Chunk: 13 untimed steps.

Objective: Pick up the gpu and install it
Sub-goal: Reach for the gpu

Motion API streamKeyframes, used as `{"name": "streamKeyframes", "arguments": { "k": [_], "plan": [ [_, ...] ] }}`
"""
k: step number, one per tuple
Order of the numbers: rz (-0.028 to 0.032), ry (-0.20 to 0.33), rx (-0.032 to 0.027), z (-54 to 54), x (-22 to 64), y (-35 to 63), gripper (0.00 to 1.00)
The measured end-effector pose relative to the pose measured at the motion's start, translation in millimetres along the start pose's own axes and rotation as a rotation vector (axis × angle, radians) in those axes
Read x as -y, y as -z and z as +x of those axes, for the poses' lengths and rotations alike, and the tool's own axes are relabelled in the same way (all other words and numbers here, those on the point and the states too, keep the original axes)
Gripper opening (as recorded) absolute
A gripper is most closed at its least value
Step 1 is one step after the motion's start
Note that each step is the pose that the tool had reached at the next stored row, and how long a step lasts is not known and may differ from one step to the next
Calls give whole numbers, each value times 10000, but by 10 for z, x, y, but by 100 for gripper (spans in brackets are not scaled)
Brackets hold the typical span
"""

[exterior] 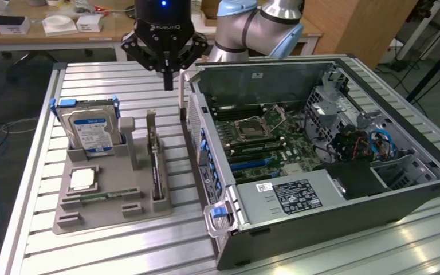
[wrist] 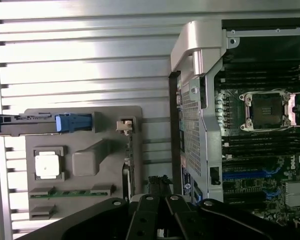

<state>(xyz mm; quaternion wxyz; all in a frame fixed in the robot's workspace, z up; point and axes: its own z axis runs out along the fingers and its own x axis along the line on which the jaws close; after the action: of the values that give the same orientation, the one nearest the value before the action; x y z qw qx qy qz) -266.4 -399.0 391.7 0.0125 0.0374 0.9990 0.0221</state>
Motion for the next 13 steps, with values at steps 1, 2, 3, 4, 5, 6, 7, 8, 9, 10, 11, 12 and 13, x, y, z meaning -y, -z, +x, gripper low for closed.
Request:
{"name": "streamKeyframes", "arguments": {
  "k": [1,2,3,4,5,6,7,8,9,10,11,12,13],
  "plan": [
    [0,-1,0,8,0,0,11],
    [0,0,0,16,1,1,11],
    [0,0,-1,25,2,1,11],
    [0,0,0,33,2,1,11],
    [0,0,0,42,3,1,11],
    [0,0,0,51,4,1,11],
    [0,-1,0,60,4,1,11],
    [1,0,0,69,5,2,11],
    [0,-1,0,79,6,2,11],
    [1,-1,0,89,7,2,11],
    [1,-1,0,98,7,2,11],
    [0,-1,0,109,8,2,11],
    [1,-1,0,120,9,3,11]
  ]
}}
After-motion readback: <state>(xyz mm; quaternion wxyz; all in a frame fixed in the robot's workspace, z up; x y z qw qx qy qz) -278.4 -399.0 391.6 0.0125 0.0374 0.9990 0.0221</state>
